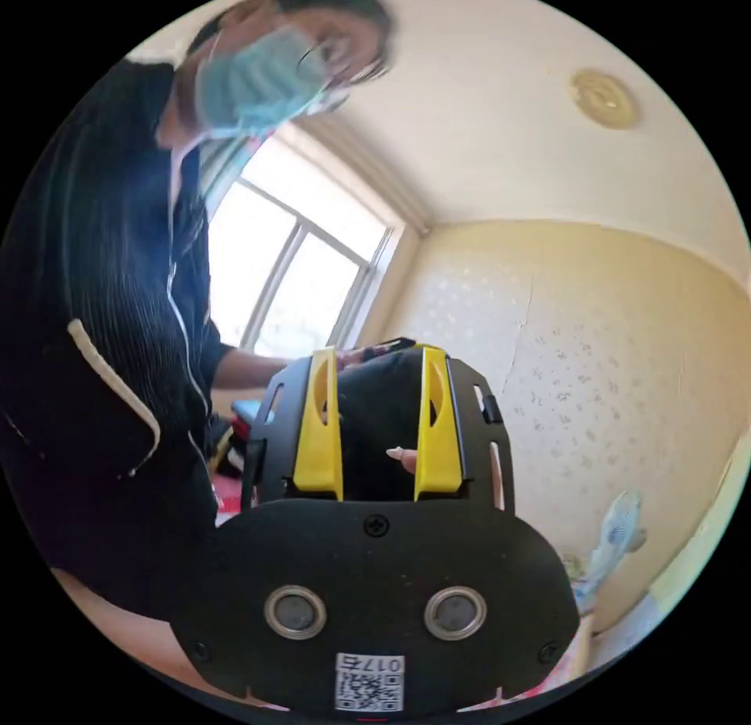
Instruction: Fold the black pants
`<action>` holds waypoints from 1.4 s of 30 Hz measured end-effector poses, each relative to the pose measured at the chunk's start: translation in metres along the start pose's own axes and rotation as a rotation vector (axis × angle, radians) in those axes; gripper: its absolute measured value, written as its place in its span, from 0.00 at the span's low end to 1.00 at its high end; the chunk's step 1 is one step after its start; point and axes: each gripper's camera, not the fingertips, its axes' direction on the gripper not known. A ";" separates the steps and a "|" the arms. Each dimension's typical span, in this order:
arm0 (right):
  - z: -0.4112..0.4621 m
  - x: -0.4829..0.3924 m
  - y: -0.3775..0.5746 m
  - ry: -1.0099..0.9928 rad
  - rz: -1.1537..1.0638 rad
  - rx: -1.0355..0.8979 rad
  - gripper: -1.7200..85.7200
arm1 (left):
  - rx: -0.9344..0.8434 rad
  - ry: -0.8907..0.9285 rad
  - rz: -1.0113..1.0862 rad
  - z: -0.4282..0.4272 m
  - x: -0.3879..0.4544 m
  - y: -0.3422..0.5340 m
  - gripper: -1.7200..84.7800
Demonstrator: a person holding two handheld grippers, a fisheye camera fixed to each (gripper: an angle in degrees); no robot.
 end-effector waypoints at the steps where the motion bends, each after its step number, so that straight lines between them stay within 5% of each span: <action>1: 0.008 -0.024 -0.008 0.044 -0.100 -0.098 0.17 | 0.023 0.015 -0.053 -0.002 -0.015 0.001 0.05; 13: 0.049 -0.140 0.021 0.111 -0.522 -0.733 0.15 | 0.101 -0.101 -0.274 -0.045 -0.055 0.012 0.05; 23: 0.050 -0.178 0.016 0.483 -0.562 -0.527 0.16 | 0.020 -0.050 -0.197 -0.038 0.011 0.010 0.06; 28: 0.026 -0.145 -0.007 0.416 -0.220 -0.315 0.08 | 0.048 -0.066 -0.186 -0.050 0.031 0.024 0.08; 33: -0.003 -0.060 0.003 0.277 0.338 -0.159 0.06 | 0.170 0.101 -0.221 -0.103 0.042 0.056 0.29; 35: -0.012 -0.023 0.025 0.159 0.573 -0.072 0.06 | 0.116 -0.027 -0.203 -0.131 0.060 0.082 0.29; 37: -0.009 0.006 0.050 0.034 0.771 -0.007 0.06 | 0.130 0.049 -0.126 -0.150 0.076 0.108 0.22; 40: 0.002 0.008 0.045 0.099 0.742 -0.078 0.06 | 0.272 0.302 0.012 -0.190 0.102 0.163 0.16; 42: 0.002 0.012 0.037 0.082 0.732 -0.047 0.06 | 0.317 0.240 0.082 -0.215 0.123 0.200 0.16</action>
